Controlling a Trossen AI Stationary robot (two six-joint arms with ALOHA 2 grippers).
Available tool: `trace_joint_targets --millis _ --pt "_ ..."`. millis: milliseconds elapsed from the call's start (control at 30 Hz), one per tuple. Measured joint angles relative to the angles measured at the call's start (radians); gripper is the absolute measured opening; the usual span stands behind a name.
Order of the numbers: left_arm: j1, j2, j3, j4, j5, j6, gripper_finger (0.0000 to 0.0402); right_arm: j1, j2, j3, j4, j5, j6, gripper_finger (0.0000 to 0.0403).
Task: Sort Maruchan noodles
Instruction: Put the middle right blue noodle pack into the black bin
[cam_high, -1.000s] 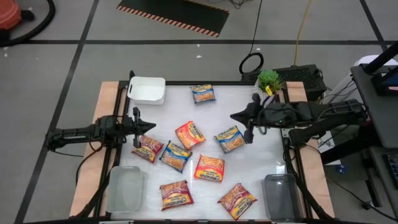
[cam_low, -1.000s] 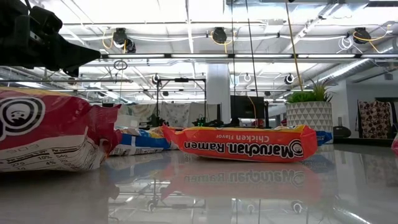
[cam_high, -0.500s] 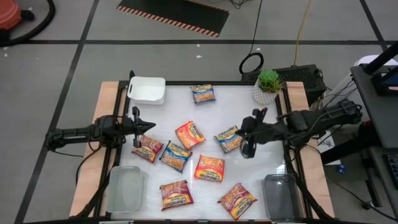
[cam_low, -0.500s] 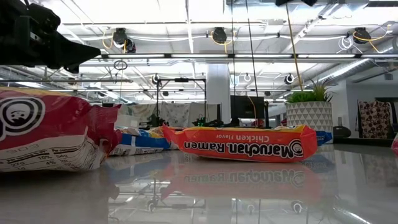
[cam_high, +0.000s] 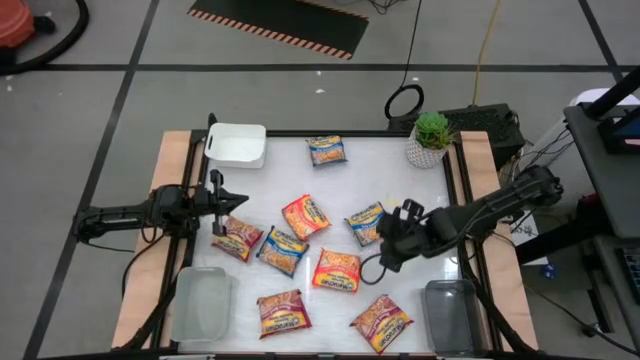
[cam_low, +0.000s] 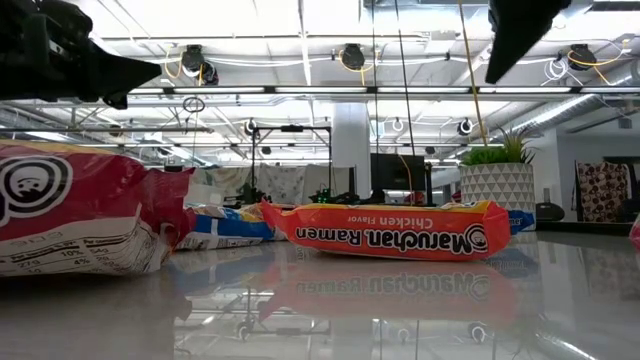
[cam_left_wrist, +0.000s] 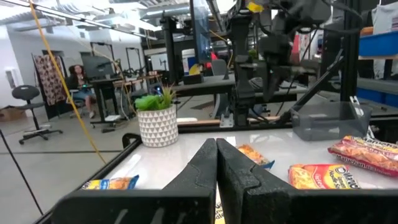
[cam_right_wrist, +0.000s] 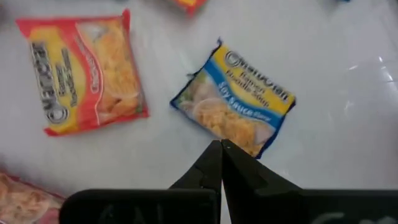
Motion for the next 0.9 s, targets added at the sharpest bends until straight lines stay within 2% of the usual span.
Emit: trace_joint_targets --millis 133,267,467,700,900 --pt "0.0 0.0 0.0 0.0 0.0 -0.005 0.0004 0.036 0.019 -0.057 0.003 0.0 0.011 0.0" --pt "0.0 0.0 0.0 -0.006 0.0 -0.003 0.0004 0.064 0.017 -0.145 0.001 0.027 0.112 0.0007" --pt "0.0 0.0 0.0 0.008 -0.001 0.033 0.0004 0.075 -0.014 -0.304 0.081 0.033 0.146 0.0057" --pt "0.0 0.0 0.0 0.033 -0.17 0.057 0.0004 0.069 -0.03 -0.51 0.335 0.027 0.071 0.0122" --pt "0.0 0.001 0.0 0.033 -0.183 0.057 0.0004 0.048 -0.03 -0.603 0.366 0.027 0.119 0.014"
